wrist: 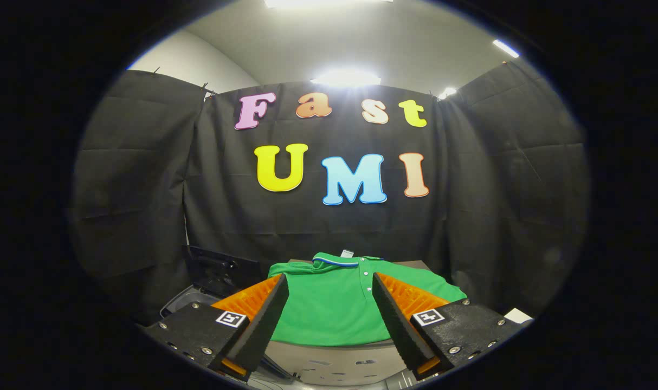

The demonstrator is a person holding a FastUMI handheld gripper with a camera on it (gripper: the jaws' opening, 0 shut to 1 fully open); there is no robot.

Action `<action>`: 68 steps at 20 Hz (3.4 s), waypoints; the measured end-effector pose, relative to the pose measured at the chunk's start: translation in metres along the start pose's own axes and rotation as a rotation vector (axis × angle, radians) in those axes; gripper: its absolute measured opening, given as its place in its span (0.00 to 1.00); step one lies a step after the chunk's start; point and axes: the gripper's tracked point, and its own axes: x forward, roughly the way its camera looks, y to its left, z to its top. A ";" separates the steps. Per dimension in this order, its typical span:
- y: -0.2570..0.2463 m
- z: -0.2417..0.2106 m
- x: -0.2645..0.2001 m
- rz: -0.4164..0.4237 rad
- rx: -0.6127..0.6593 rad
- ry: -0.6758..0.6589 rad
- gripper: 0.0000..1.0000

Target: Put the clothes into the washing machine and then close the washing machine lid.

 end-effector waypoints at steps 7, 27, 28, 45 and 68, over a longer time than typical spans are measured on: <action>-0.030 -0.003 0.057 0.011 -0.004 0.092 0.96; -0.062 -0.068 0.163 0.053 -0.015 0.400 0.96; -0.062 -0.071 0.165 0.056 -0.018 0.416 0.96; -0.058 -0.115 0.169 0.138 -0.030 0.568 0.89; -0.016 -0.048 0.136 0.160 0.112 0.311 0.00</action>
